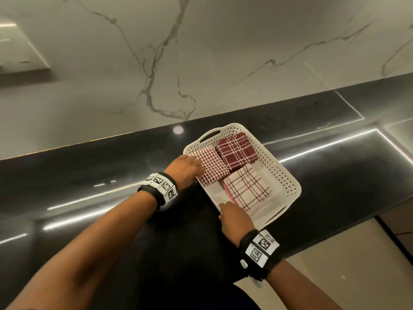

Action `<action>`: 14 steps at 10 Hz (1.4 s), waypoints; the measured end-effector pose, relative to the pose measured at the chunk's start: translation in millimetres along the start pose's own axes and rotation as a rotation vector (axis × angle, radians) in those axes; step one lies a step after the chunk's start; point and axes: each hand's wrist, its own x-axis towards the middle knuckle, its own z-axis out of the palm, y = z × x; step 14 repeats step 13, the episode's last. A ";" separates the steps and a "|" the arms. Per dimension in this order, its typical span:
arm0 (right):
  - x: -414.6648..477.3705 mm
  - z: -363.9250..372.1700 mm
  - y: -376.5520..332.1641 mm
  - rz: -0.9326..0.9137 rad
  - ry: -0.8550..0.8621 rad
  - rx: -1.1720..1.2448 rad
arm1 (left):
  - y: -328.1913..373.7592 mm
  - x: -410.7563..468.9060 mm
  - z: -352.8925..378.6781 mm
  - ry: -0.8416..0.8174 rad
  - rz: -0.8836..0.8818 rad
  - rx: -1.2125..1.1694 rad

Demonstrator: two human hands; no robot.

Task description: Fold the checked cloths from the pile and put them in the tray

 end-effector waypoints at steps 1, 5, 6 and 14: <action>1.5 6.1 -8.8 -0.039 0.036 0.015 | -10.0 -43.8 -2.0 0.047 -0.035 -0.040; 76.6 -7.0 -161.7 -0.577 -0.003 -0.253 | -58.5 -283.3 16.1 0.192 -0.538 -0.170; 101.7 0.7 -207.5 -0.556 0.008 -0.312 | -91.3 -308.2 20.7 0.192 -0.613 -0.153; 66.4 -21.6 -220.7 -0.496 0.485 -0.134 | -70.6 -309.2 -53.2 0.518 -0.781 0.092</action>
